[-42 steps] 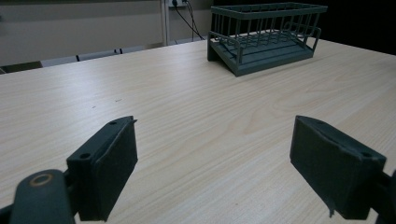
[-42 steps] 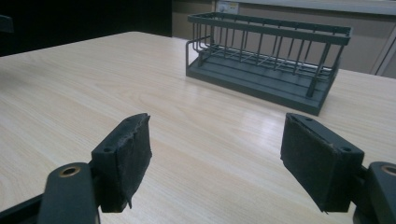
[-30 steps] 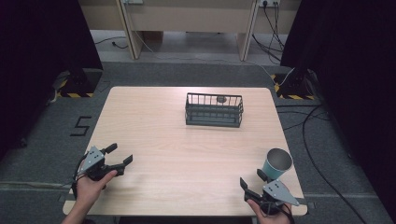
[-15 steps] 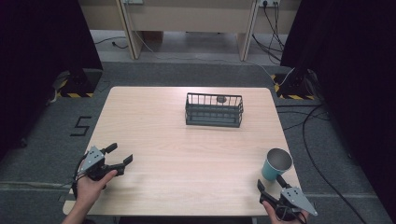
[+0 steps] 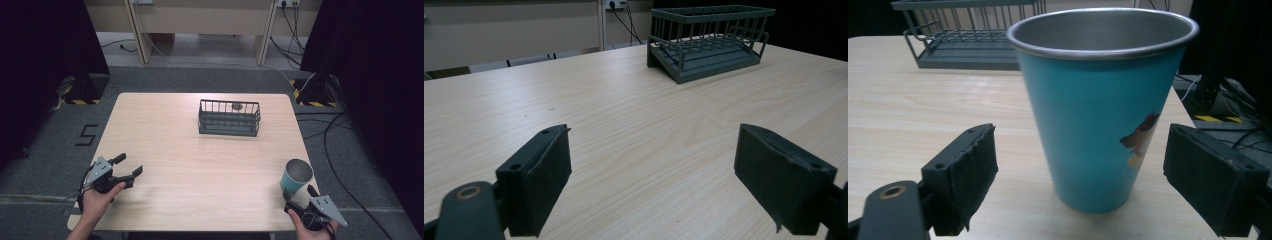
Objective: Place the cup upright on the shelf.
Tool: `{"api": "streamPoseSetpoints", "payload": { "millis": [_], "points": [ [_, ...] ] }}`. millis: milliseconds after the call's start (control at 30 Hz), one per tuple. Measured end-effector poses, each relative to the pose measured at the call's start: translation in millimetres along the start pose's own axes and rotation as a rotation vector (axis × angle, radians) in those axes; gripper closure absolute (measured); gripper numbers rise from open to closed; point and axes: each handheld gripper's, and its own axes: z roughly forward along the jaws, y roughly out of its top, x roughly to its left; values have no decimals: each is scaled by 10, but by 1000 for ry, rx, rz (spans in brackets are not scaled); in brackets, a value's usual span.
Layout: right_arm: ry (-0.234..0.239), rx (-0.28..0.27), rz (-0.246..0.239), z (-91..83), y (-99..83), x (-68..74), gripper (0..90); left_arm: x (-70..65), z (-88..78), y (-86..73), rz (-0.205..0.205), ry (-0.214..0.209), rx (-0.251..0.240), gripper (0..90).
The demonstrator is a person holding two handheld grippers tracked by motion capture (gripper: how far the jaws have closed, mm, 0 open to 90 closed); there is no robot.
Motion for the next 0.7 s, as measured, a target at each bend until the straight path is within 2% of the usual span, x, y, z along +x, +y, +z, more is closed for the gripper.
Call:
{"api": "streamPoseSetpoints", "payload": {
  "millis": [133, 200, 500, 633, 700],
  "points": [
    [7, -5, 17, 67, 23, -21, 119, 3, 0, 0, -1, -1, 0, 145],
    [3, -9, -15, 128, 55, -43, 90, 4, 2, -1, -1, -1, 1, 145],
    [2, 0, -34, 325, 126, -131, 71, 4, 2, -2, -1, -1, 2, 145],
    [10, 0, -48, 398, 158, -134, 80, 4, 1, -2, -1, 0, 3, 145],
    [25, -1, -53, 425, 154, -119, 126, 8, -3, -2, -1, 1, 3, 145]
  ]
}}
